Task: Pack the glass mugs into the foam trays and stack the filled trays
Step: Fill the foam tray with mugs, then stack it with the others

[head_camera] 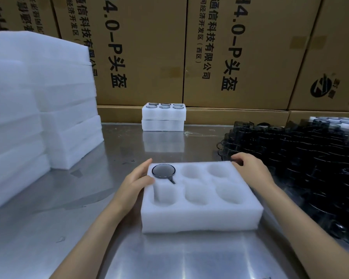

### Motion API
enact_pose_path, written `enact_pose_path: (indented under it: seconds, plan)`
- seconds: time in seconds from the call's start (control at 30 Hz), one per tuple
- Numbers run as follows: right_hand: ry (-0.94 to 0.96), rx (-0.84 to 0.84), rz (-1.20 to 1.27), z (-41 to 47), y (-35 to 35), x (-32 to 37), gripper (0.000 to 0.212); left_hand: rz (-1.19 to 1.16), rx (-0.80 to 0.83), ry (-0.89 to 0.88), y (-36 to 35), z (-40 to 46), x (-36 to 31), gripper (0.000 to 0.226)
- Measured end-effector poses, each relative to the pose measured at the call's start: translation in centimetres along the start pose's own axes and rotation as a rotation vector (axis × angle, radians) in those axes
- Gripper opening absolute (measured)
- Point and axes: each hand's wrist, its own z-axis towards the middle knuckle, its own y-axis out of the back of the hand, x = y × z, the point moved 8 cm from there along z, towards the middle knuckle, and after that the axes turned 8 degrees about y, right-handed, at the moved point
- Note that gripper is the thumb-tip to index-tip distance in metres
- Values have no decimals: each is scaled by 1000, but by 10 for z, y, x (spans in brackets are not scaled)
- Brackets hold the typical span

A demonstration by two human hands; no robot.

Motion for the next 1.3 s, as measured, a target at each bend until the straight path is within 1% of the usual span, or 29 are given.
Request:
enact_pose_path:
  seconds: [0.1, 0.13, 0.23, 0.3, 0.43, 0.5, 0.57, 0.63, 0.73, 0.83, 0.9, 0.97, 1.07, 1.17, 1.2, 1.3]
  plan:
    - [-1, -45, -9, -5, 1, -1, 13, 2, 10, 4, 0, 2, 0, 80]
    - [-5, -65, -42, -7, 4, -1, 16, 2, 10, 8, 0, 3, 1, 81]
    - [10, -143, -148, -12, 14, 0, 37, -23, -11, 14, 3, 7, 3, 80]
    - [15, -192, -191, -17, 21, 0, 48, -82, -23, 27, 7, 9, 5, 77]
    - [28, -243, -248, -24, 27, 6, 57, -291, 5, 63, 9, 8, 8, 75]
    - [28, -223, -211, -24, 24, 6, 52, -319, 8, 62, 9, 6, 8, 74]
    - [37, -182, -160, -23, 19, 4, 42, -325, 1, 56, 8, 5, 7, 72]
    - [72, -176, -172, -23, 19, 8, 34, -335, -9, 57, 7, 5, 7, 71]
    - [161, -286, -147, -24, 30, 22, 30, -358, -5, 71, 6, 4, 9, 70]
    - [291, -441, 69, -28, 53, 42, 25, -363, -2, 79, 5, 3, 9, 69]
    - [399, -473, 225, -32, 63, 62, 20, -356, -4, 77, 4, 3, 8, 69]
    - [503, -437, 324, -37, 65, 86, 16, -343, -7, 74, 4, 3, 7, 69]
    - [610, -300, 346, -44, 52, 115, 11, -350, 3, 80, 2, 3, 7, 69]
    - [603, -99, 318, -46, 25, 128, 11, -326, 26, 75, 0, 2, 6, 67]
    - [597, -64, 304, -46, 19, 130, 11, -312, 37, 71, -1, 1, 5, 67]
    - [615, -57, 266, -48, 13, 135, 11, -262, 39, 47, -2, 0, 3, 68]
